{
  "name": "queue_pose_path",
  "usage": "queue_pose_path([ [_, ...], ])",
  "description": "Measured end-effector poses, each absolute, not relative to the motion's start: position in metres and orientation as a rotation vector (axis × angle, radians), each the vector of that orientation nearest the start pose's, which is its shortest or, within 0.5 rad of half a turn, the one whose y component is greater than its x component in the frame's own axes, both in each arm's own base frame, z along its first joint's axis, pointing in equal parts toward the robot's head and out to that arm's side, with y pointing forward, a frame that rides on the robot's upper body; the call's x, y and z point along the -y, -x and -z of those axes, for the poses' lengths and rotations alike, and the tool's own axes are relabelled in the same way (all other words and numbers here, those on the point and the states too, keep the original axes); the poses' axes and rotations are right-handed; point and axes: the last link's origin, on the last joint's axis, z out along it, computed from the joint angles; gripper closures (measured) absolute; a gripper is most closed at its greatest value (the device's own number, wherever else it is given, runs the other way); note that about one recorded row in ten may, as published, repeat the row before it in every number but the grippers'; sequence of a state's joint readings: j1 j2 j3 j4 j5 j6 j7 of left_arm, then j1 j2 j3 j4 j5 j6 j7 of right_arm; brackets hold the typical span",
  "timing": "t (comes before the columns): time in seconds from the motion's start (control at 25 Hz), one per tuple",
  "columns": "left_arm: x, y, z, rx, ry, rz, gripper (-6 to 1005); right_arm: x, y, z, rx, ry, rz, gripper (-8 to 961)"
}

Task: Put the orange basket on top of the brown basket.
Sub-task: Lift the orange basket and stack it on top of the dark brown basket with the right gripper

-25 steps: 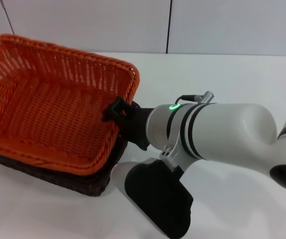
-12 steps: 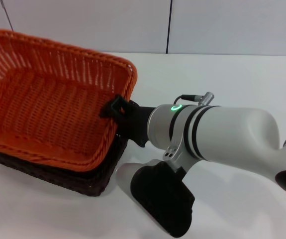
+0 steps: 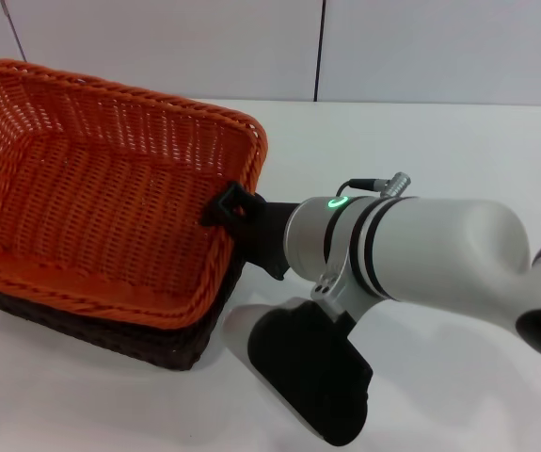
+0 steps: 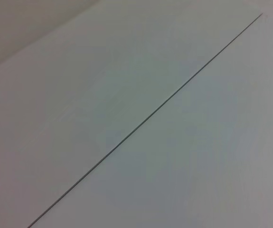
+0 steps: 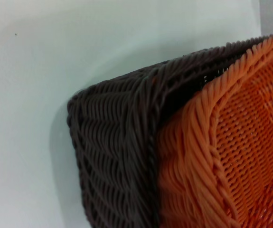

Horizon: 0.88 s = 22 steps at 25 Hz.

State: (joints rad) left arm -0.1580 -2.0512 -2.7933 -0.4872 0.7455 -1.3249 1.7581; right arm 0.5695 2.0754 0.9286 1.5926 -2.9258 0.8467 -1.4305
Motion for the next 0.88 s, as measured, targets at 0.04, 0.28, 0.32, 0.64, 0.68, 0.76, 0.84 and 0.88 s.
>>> queue_pose_path([
  [0.04,-0.228,0.420,-0.187,0.813,0.860,1.402,264,-0.310,-0.052,0.107,1.524,2.148,0.579,655],
  [0.28,-0.230,0.420,-0.187,0.819,0.859,1.405,265,-0.312,-0.040,0.104,1.433,2.224,0.624,664],
  [0.32,-0.231,0.420,-0.186,0.819,0.859,1.406,265,-0.311,-0.040,0.104,1.432,2.227,0.627,667],
  [0.64,-0.232,0.420,-0.186,0.822,0.866,1.406,265,-0.314,-0.031,0.102,1.360,2.265,0.655,615],
  [0.68,-0.232,0.420,-0.186,0.822,0.866,1.408,265,-0.314,-0.030,0.102,1.357,2.266,0.657,583],
  [0.76,-0.232,0.419,-0.186,0.824,0.866,1.412,265,-0.315,-0.029,0.101,1.349,2.267,0.655,517],
  [0.84,-0.232,0.420,-0.187,0.826,0.865,1.415,265,-0.315,-0.027,0.099,1.340,2.264,0.645,452],
  [0.88,-0.232,0.420,-0.187,0.827,0.865,1.415,265,-0.315,-0.026,0.098,1.336,2.263,0.637,450],
])
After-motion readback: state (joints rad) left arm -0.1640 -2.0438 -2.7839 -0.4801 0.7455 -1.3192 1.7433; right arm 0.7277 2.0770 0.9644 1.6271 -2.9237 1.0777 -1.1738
